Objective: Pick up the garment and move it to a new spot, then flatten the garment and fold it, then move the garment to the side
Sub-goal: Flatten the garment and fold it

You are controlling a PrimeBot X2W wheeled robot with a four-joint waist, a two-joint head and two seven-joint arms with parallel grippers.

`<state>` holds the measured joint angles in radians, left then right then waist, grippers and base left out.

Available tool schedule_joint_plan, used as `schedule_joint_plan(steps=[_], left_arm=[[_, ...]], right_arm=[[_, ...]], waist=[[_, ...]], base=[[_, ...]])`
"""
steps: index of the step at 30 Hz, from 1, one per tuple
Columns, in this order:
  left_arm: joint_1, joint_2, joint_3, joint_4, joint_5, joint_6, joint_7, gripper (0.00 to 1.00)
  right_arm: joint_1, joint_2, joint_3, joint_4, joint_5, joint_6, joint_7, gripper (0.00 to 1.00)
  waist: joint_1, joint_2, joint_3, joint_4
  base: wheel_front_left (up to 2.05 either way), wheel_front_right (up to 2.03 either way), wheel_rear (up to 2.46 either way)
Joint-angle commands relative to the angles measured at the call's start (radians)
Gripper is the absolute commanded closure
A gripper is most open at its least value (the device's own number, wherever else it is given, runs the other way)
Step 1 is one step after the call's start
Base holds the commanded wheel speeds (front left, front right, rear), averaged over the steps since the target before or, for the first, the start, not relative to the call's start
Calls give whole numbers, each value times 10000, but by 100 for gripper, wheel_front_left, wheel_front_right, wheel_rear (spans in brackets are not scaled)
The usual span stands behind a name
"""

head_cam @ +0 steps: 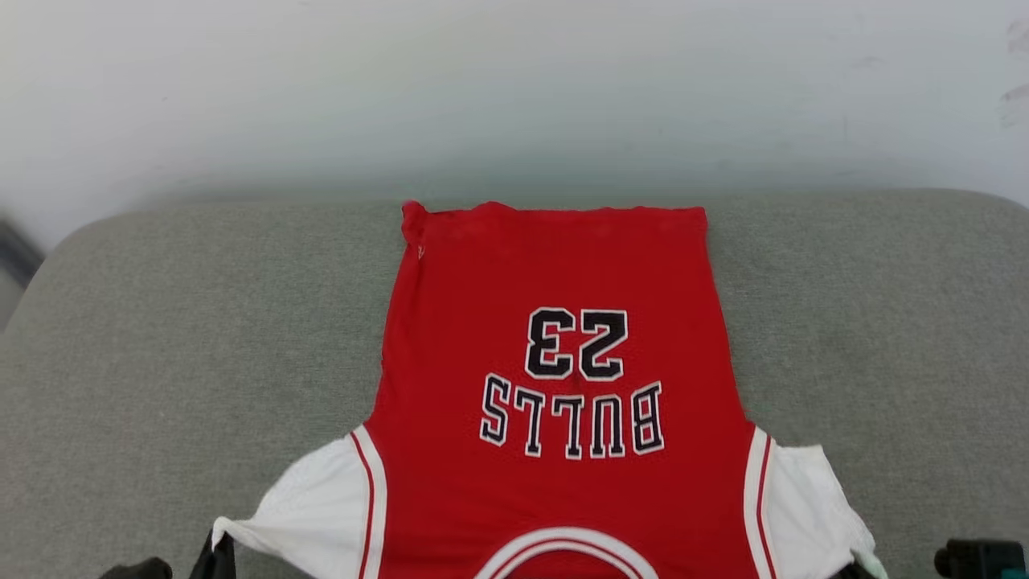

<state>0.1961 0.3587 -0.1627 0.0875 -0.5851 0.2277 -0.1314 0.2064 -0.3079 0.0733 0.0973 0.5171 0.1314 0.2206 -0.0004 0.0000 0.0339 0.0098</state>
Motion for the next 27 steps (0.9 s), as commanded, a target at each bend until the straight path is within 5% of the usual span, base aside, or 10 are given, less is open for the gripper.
schedule_joint_plan(steps=[1, 5, 6, 7, 8, 19, 23, 24, 27], left_arm=[[133, 44, 2, -114, 16, 81, 38, 100], [837, -13, -171, -677, 34, 298, 316, 100], [893, -32, -228, -780, 87, 336, 330, 100], [920, -75, -292, -878, 107, 366, 328, 100], [905, -137, -360, -969, 100, 371, 300, 100], [63, -436, -585, -1502, 277, 293, -133, 100], [-384, -567, -742, -1653, 375, 204, -253, 100], [-859, -646, -939, -1667, 539, 119, -345, 100], [-1356, -795, -1149, -1596, 653, -41, -481, 100]], right_arm=[[168, 98, -120, -175, -83, -13, 46, 100], [1226, 655, -574, -876, -634, -12, 777, 100], [1342, 786, -670, -999, -723, -12, 910, 94], [1417, 887, -711, -1146, -802, -12, 1041, 61], [1426, 987, -741, -1290, -814, -10, 1094, 0], [-1201, 1088, -1788, -1897, -285, -9, 528, 0], [-3326, 811, -2139, -814, 126, -9, 604, 0], [-5001, 328, -2299, 304, 364, -9, 915, 0], [-6740, -156, -2320, 1622, 349, -7, 1541, 0]], waist=[[4, 0, -55, 101], [4, 0, -90, 193], [4, 0, -60, 204], [4, 0, -19, 217], [4, 0, 16, 240], [4, 0, 952, 386], [4, 0, 1468, 684], [4, 0, 1978, 1072], [4, 0, 2524, 1480]], base=[[0, 0, 0], [0, 0, 0], [0, 0, 0], [0, 0, 0], [0, 0, 0], [0, 0, 0], [0, 0, 0], [0, 0, 0], [0, 0, 0]])
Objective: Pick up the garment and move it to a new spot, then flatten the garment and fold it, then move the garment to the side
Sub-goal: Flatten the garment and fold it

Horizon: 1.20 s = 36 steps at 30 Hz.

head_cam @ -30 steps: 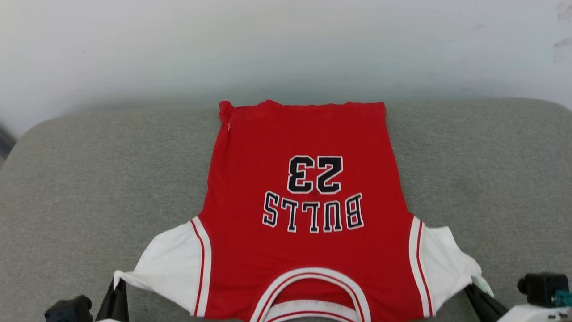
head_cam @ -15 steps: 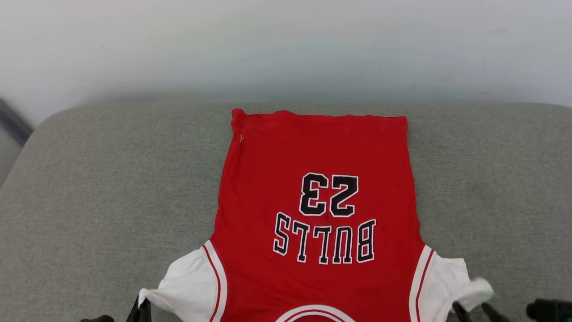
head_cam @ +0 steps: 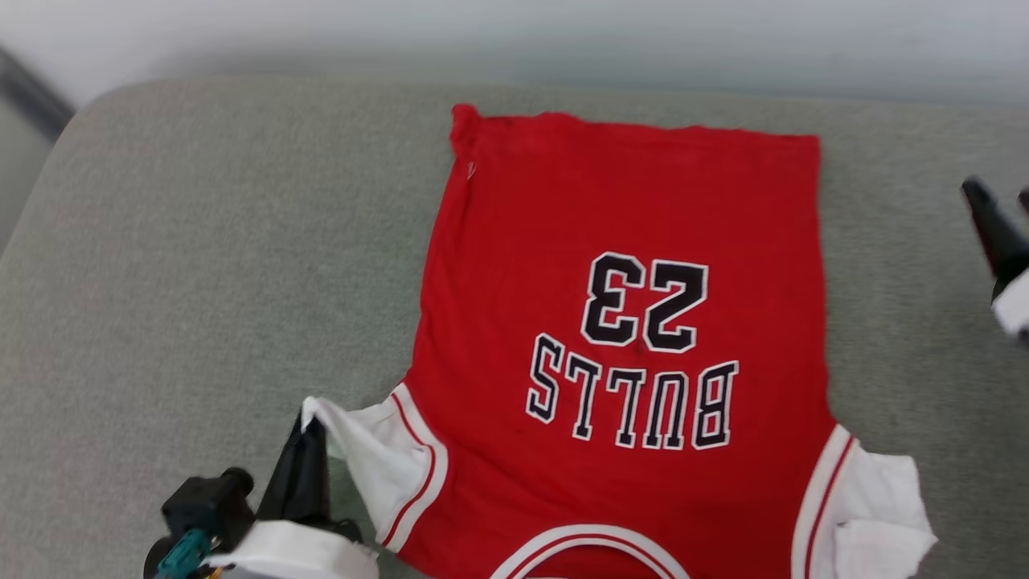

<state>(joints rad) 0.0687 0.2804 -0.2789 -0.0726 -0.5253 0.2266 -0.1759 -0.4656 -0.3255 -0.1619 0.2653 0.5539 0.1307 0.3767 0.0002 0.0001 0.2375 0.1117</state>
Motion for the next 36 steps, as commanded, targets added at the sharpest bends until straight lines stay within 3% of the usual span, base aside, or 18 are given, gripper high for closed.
schedule_joint_plan(steps=[1, 6, 13, 19, 25, 26, 27, 28, 36], left_arm=[[-269, -69, -62, 34, 61, -86, -82, 100], [-1068, -397, -416, 190, 218, -417, -346, 100], [-1775, -652, -628, 317, 345, -732, -608, 100], [-2128, -805, -770, 259, 456, -907, -720, 100], [-2203, -863, -819, 231, 513, -951, -772, 100], [-2206, -870, -828, 242, 517, -957, -775, 100], [-2208, -871, -824, 256, 523, -962, -785, 100], [-2205, -868, -817, 272, 523, -966, -793, 100], [-2001, -756, -731, 593, 439, -930, -807, 100]], right_arm=[[-522, -137, 36, 321, -79, 1, 247, 0], [-2926, -589, 234, 2060, -622, 1, 2140, 0], [-5053, -544, 37, 3551, -1638, 1, 4536, 0], [-5775, -409, -391, 4235, -2451, 1, 5231, 0], [-5543, -71, -998, 5158, -3049, -7, 6073, 0], [-5519, -18, -1012, 5209, -3130, -7, 6161, 51], [-5497, 36, -1010, 5199, -3172, -6, 6197, 93], [-5500, 83, -1002, 5164, -3209, -4, 6220, 100], [-5723, -367, -91, 4275, -3270, 1, 5599, 100]], waist=[[-2, -1, 688, 605], [-2, -1, 1503, 1244], [-2, -1, 2387, 1802], [-2, -1, 2918, 2110], [-2, -1, 3091, 2216], [-2, -1, 3092, 2225], [-2, -1, 3081, 2230], [-2, -1, 3064, 2228], [-2, -1, 2384, 2016]], base=[[0, 0, 0], [0, 0, 0], [0, 0, 0], [0, 0, 0], [0, 0, 0], [0, 0, 0], [0, 0, 0], [0, 0, 0], [0, 0, 0]])
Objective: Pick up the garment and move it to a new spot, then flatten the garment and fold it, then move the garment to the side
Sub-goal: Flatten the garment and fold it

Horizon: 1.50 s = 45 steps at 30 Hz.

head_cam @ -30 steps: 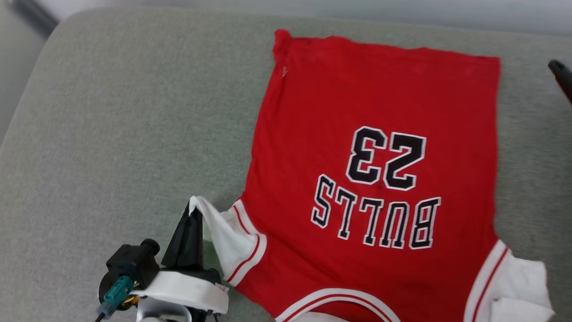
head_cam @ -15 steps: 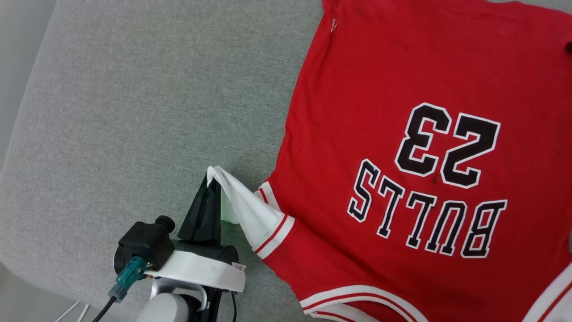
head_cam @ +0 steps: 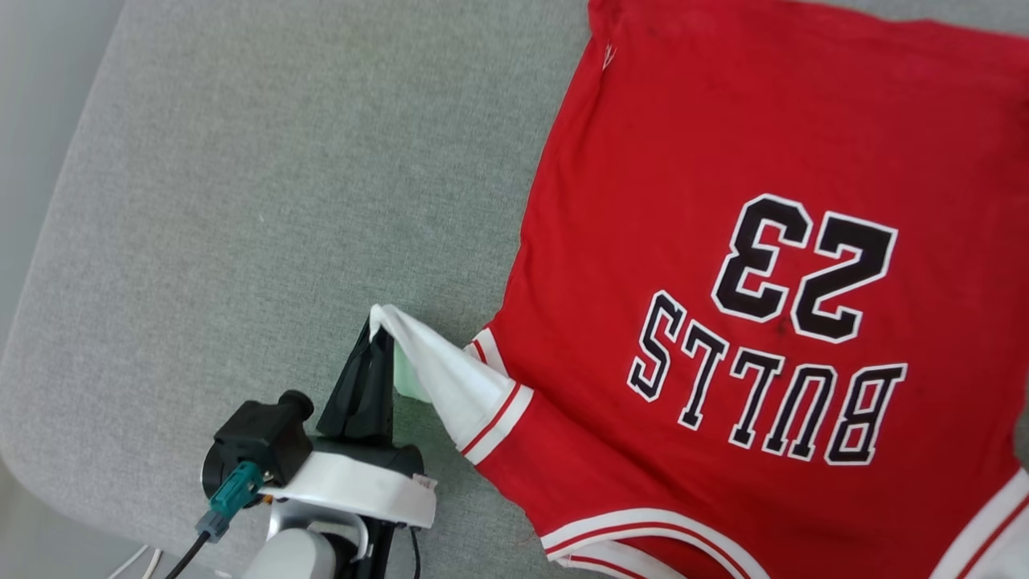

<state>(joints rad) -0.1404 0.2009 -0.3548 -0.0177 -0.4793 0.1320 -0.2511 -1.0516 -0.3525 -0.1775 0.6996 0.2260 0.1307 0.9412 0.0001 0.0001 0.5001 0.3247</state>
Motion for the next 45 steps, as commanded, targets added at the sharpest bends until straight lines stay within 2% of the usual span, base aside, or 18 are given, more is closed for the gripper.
schedule_joint_plan(steps=[1, 7, 12, 14, 17, 18, 21, 26, 33, 34, 35, 36, 40, 45], left_arm=[[131, 67, 44, 96, -43, 27, -44, 100], [531, 330, 251, 479, -178, 168, 120, 100], [1098, 647, 606, 755, -372, 410, 252, 100], [1205, 699, 647, 777, -430, 449, 287, 100], [1728, 997, 960, 891, -548, 637, 402, 100], [1728, 997, 960, 891, -548, 637, 402, 100], [1966, 1155, 1181, 897, -663, 763, 455, 100], [2389, 1363, 1535, 913, -862, 978, 534, 100], [2618, 1459, 1624, 809, -949, 1141, 682, 100], [2613, 1450, 1592, 773, -943, 1152, 704, 100], [2613, 1438, 1567, 742, -937, 1169, 715, 100], [2608, 1443, 1549, 716, -924, 1167, 739, 100], [2614, 1478, 1495, 585, -889, 1201, 808, 100], [2496, 1531, 1389, 346, -839, 1220, 921, 100]], right_arm=[[141, -192, 244, -150, 41, 1, -66, 100], [847, -769, 1592, -1003, 601, -1, -212, 100], [2204, -1441, 2472, -2252, 1567, -1, -224, 100], [2589, -1603, 2500, -2557, 1752, -3, -193, 100], [4407, -2002, 2472, -3810, 2278, -1, 61, 100], [4407, -2002, 2472, -3810, 2278, -1, 61, 100], [5964, -2160, 2066, -4733, 2552, -3, 346, 100], [8660, -1755, 1409, -6051, 2634, -1, 813, 100], [11743, -272, 625, -6921, 2597, -1, 1293, 100], [11957, -52, 539, -6952, 2603, -1, 1230, 82], [12185, 134, 465, -6962, 2582, -1, 1187, 25], [12322, 328, 398, -6975, 2608, -3, 1098, 0], [12359, 757, 129, -7178, 2564, -1, 80, 0], [11762, 762, 6, -7308, 2535, -1, -2149, 0]], waist=[[-1, -1, -392, -176], [-1, -1, -1570, -765], [-1, -1, -2602, -1512], [-1, -1, -2760, -1664], [-1, -1, -3375, -2373], [-1, -1, -3375, -2373], [-1, -1, -3609, -2858], [-1, -1, -3916, -3551], [-1, -1, -3976, -4066], [-1, -1, -3967, -4093], [-1, -1, -3958, -4120], [-1, -1, -3933, -4141], [-1, -1, -3871, -4200], [-1, -1, -3709, -4167]], base=[[0, 0, 0], [0, 0, 0], [0, 0, 0], [0, 0, 0], [0, 0, 0], [0, 0, 0], [0, 0, 0], [0, 0, 0], [0, 0, 0], [0, 0, 0], [0, 0, 0], [0, 0, 0], [0, 0, 0], [0, 0, 0]])
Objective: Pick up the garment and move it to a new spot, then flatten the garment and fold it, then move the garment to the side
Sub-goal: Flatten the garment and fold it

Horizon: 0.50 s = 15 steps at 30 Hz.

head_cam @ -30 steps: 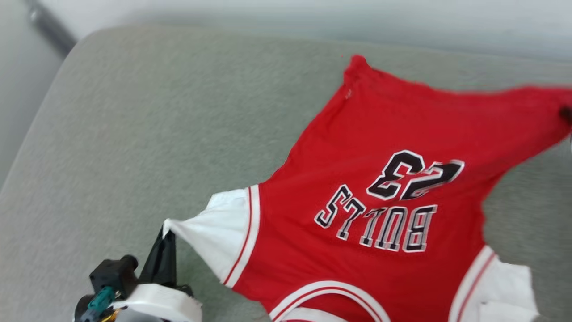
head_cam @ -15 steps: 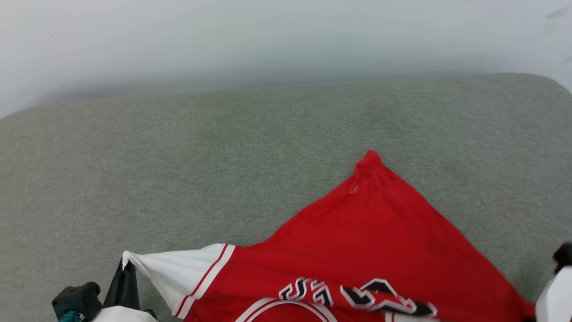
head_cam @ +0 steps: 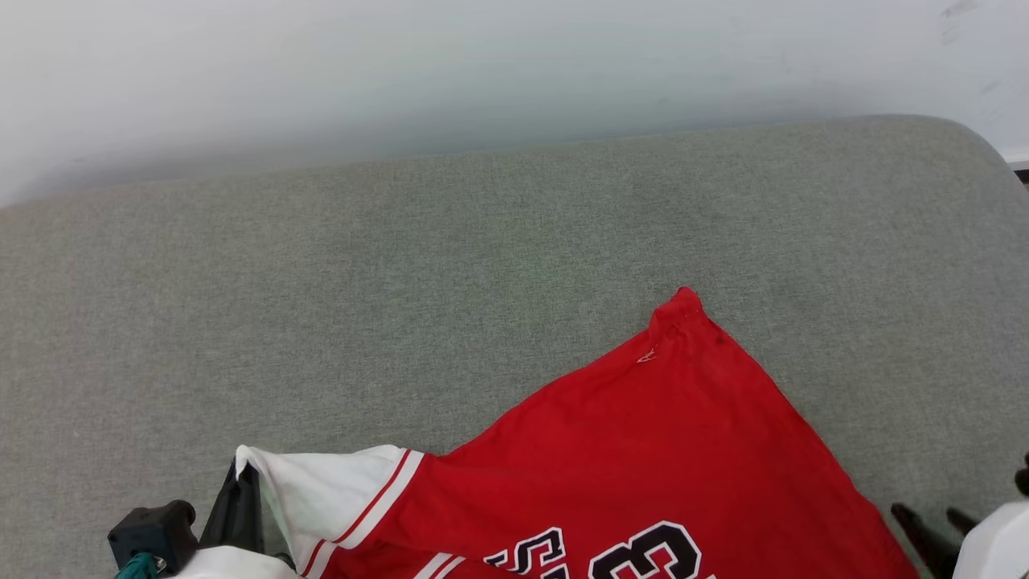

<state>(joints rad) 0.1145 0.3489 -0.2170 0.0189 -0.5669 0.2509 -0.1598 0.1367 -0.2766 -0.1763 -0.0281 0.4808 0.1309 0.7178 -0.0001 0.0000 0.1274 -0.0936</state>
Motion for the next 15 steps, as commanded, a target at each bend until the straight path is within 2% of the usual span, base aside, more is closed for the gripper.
schedule_joint_plan(steps=[1, 6, 9, 12, 15], left_arm=[[-103, 53, -28, -70, 71, 35, 43, 100], [-409, 12, -228, -389, 203, 1, 80, 100], [-636, -62, -364, -565, 300, 0, 92, 100], [-939, -96, -525, -749, 401, -53, 113, 100], [-1282, -95, -667, -869, 541, -95, 110, 100]], right_arm=[[-277, -21, -17, 0, -23, -3, -411, 0], [-1254, -145, 177, 283, 80, -3, -2562, 0], [-1880, -244, 397, 554, 175, -1, -3423, 0], [-2677, -516, 715, 821, 315, -3, -3502, 0], [-3554, -860, 1128, 1050, 536, -3, -2876, 0]], waist=[[1, 0, 64, 38], [1, 0, 417, 190], [1, 0, 617, 344], [1, 0, 944, 533], [1, 0, 1289, 755]], base=[[0, 0, 0], [0, 0, 0], [0, 0, 0], [0, 0, 0], [0, 0, 0]])
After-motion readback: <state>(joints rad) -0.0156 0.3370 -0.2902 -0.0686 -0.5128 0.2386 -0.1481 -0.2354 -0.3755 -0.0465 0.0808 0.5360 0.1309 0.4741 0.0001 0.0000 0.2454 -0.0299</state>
